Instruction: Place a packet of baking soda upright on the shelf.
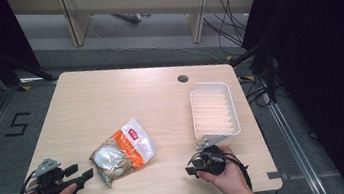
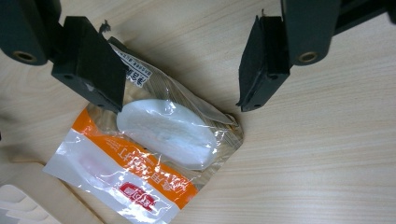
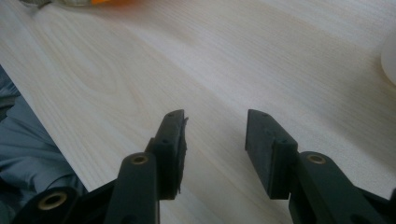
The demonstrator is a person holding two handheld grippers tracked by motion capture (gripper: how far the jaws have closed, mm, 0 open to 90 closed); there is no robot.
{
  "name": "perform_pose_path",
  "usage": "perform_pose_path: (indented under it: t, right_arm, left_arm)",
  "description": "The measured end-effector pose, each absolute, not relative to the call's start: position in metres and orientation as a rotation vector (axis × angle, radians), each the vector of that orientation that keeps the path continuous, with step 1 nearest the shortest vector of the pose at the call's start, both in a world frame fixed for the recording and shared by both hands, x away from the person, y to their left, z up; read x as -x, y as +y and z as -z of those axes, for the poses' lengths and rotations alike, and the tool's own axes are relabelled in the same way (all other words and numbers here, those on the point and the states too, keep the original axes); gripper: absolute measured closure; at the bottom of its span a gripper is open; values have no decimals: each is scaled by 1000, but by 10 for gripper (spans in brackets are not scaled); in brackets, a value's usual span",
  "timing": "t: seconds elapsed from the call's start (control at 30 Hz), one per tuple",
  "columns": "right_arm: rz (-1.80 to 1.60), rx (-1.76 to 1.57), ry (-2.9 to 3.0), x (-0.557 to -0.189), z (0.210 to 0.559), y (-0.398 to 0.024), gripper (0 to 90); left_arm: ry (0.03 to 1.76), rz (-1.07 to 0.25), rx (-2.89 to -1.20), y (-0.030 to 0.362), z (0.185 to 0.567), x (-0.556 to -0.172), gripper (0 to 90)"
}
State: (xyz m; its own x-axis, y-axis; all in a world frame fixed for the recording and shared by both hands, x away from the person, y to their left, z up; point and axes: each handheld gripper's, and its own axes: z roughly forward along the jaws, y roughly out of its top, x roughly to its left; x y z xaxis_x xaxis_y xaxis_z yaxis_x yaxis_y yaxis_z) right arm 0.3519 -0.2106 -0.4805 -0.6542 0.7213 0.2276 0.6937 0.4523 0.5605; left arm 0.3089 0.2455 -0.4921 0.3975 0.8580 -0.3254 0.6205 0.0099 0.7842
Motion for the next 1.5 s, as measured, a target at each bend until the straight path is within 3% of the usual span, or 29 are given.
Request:
perform_pose_path:
  t: [0.73,1.5]
  right_arm:
    - [-1062,-1229,2674,-378,459,-171,561]
    - [-1077,-1177,2780,-419,465,-112,542]
  left_arm:
    - [1309,-302,-1698,246,494,-310,310]
    - [1303,-298,-1717,245,494,-310,314]
